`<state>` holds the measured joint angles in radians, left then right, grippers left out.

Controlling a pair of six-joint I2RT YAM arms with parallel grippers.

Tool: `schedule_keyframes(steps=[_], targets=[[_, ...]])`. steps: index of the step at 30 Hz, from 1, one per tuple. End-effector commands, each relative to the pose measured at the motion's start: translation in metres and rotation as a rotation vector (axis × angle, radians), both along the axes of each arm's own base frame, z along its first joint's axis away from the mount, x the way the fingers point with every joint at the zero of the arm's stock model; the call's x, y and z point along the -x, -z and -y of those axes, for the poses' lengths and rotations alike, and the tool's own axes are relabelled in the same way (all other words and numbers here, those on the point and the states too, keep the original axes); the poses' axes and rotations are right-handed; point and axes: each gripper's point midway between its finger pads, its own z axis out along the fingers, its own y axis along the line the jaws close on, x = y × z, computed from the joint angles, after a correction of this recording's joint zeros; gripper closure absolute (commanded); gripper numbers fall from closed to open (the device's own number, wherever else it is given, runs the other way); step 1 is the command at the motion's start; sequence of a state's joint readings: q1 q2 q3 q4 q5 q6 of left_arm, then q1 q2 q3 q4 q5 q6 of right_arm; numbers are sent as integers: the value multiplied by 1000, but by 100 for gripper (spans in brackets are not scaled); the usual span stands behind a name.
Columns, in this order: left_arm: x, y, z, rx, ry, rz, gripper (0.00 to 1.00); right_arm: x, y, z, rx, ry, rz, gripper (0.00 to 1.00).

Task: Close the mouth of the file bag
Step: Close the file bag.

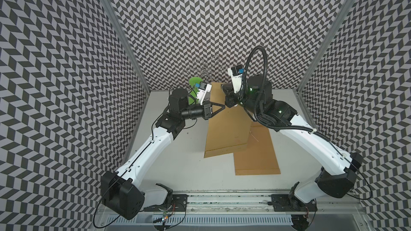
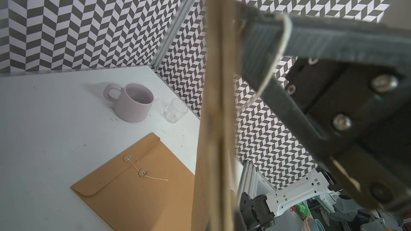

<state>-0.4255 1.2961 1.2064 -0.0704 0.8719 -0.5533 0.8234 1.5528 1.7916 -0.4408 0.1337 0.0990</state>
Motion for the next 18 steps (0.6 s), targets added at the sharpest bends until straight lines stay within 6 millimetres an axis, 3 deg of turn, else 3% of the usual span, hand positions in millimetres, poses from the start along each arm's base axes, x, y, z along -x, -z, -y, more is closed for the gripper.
schedule_keyframes(steps=[1, 7, 11, 18], targets=[[0, -9, 2, 32, 0, 30, 100, 6, -22, -11, -78, -41, 35, 100], [-4, -13, -1, 39, -11, 37, 100, 23, -23, -28, -122, -124, 11, 100], [-12, -30, -10, 60, -28, 59, 100, 31, -15, -38, -106, -152, -5, 100], [-30, -55, -35, 116, -92, 88, 100, 42, -2, -35, -120, -166, -39, 100]])
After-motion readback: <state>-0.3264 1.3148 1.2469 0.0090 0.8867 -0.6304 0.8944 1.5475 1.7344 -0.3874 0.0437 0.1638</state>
